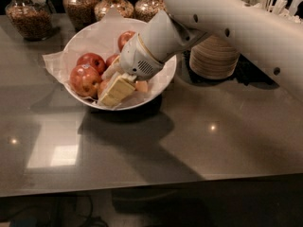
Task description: Pick apple from white bowl
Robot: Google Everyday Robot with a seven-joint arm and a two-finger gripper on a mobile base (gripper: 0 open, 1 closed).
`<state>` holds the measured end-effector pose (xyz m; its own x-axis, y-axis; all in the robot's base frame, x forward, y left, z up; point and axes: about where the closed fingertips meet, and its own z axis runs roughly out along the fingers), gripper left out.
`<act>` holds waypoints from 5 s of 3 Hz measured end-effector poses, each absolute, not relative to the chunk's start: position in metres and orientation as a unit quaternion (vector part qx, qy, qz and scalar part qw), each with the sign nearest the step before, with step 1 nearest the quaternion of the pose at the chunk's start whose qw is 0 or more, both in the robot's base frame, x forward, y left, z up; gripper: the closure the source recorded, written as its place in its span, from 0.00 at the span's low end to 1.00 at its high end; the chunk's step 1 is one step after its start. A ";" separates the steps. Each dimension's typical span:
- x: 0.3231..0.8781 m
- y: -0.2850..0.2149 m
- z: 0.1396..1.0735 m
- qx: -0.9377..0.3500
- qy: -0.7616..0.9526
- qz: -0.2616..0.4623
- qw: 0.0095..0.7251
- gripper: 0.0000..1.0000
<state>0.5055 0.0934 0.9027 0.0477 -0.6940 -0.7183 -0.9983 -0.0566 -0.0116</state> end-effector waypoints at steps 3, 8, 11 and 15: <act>0.504 0.095 0.900 -0.670 0.631 0.285 0.270 0.99; 0.522 0.054 1.028 -0.689 0.572 0.254 0.366 1.00; 0.522 0.055 1.014 -0.677 0.580 0.263 0.369 0.35; 0.528 0.084 0.996 -0.667 0.586 0.276 0.368 0.00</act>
Offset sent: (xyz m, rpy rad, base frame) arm -0.0009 0.0010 -0.0018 0.0024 0.0066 0.0017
